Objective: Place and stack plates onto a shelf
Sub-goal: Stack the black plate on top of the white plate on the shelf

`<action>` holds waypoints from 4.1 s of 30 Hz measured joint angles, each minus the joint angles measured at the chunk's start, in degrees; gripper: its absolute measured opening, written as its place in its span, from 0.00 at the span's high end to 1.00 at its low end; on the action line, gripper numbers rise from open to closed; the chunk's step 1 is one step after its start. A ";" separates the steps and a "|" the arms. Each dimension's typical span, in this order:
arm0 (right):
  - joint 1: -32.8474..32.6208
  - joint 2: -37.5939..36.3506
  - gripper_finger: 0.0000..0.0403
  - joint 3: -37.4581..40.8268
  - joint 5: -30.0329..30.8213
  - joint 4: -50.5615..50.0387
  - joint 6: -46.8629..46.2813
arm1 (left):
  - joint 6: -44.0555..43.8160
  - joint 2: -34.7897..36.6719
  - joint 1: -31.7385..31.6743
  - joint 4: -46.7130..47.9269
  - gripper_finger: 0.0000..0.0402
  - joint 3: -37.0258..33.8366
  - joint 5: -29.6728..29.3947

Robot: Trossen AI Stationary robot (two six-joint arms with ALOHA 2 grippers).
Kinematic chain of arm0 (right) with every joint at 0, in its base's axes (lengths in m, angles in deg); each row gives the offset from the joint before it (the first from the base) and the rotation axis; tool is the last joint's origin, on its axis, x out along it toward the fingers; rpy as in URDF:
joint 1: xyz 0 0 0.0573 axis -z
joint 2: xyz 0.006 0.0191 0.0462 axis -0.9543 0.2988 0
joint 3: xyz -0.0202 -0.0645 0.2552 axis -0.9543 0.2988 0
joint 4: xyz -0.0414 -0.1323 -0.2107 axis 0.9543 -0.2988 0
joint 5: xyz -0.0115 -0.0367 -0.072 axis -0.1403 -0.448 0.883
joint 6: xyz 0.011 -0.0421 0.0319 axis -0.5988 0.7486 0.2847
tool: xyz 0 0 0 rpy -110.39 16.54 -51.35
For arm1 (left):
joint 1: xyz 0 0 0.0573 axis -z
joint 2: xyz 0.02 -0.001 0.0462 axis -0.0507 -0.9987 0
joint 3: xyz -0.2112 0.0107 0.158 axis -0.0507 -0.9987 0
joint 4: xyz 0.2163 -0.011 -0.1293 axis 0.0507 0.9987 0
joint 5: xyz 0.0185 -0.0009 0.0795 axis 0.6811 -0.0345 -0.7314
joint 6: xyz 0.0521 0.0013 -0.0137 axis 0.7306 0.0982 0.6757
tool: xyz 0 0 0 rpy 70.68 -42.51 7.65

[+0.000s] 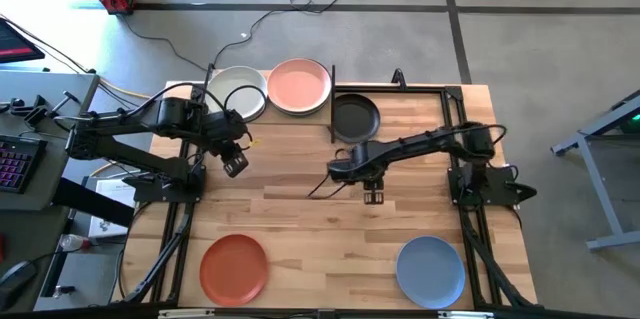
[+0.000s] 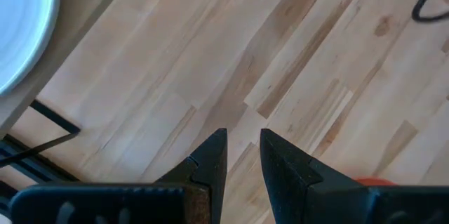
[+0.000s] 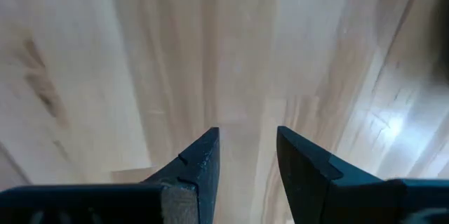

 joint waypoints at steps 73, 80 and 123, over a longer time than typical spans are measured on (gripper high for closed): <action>29.03 -13.10 0.89 34.51 -6.48 60.90 31.87 | -8.51 -0.01 -0.17 -0.93 0.81 -0.01 -2.14; 28.62 -13.17 0.98 34.29 -4.25 60.39 24.87 | -7.66 -0.02 -0.17 -0.93 0.81 -0.02 -2.15; 1.30 -13.54 1.00 -10.19 14.39 -7.74 -22.05 | -13.92 0.00 -2.32 -0.90 0.81 -0.02 -2.20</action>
